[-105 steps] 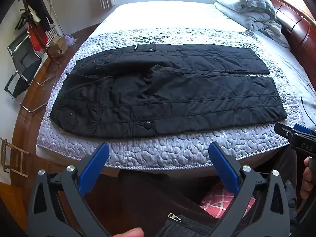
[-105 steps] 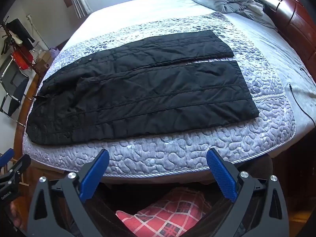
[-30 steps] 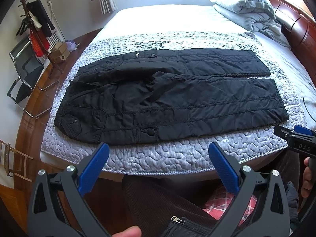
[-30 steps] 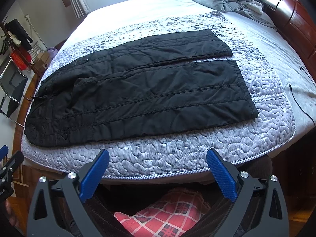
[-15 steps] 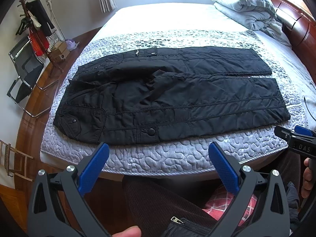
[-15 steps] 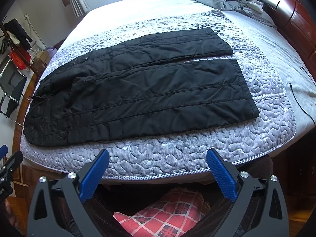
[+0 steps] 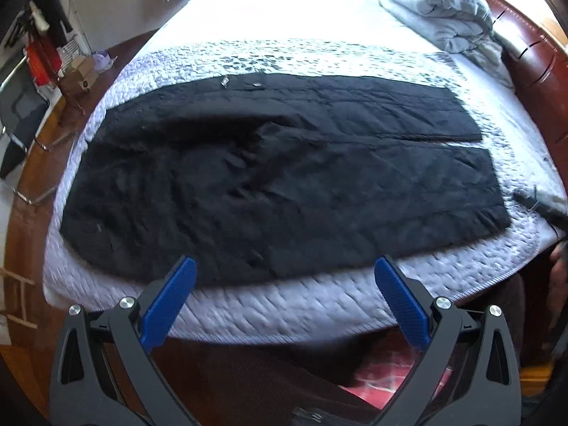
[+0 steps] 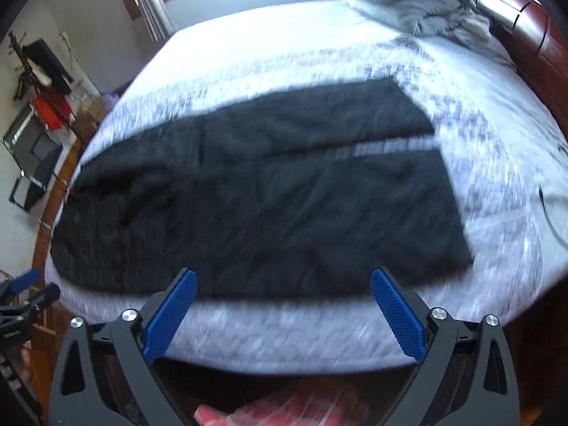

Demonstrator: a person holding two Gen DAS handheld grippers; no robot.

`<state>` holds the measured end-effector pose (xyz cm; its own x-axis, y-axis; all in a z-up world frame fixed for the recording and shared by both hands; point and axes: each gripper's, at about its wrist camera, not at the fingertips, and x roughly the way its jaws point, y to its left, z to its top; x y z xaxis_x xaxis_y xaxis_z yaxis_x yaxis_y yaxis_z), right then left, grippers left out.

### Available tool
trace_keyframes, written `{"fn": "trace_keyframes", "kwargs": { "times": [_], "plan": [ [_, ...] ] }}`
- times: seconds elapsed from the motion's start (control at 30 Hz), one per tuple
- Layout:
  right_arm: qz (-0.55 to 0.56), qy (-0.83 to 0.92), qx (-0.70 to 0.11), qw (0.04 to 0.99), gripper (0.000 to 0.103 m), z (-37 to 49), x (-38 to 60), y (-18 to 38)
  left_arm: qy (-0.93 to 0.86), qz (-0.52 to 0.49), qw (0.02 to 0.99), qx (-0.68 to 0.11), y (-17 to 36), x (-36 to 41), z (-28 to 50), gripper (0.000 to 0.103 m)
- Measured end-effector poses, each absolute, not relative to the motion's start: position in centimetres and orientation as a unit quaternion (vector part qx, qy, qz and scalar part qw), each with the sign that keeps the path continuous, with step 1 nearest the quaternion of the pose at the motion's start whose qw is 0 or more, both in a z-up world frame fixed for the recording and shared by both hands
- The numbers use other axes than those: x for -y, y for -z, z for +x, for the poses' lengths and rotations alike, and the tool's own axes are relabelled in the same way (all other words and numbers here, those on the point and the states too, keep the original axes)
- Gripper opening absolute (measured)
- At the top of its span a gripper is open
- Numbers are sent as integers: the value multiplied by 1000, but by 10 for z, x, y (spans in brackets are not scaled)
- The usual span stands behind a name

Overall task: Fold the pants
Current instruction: 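Grasp the black pants' waistband beside the zipper with the left gripper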

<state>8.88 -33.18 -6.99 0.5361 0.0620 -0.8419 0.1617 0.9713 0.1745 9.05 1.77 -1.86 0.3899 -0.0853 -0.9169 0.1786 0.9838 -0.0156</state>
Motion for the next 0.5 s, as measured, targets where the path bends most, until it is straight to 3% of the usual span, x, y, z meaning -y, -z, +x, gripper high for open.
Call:
{"fn": "trace_keyframes", "kwargs": {
  "times": [0.2,0.5],
  "plan": [
    [59,26,-503,862,99,207,422,67,101,34,808,-580,22,-50,214,100],
    [95,45,-595,797,99,350,545,139,117,30,799,-590,52,-78,420,100]
  ]
}}
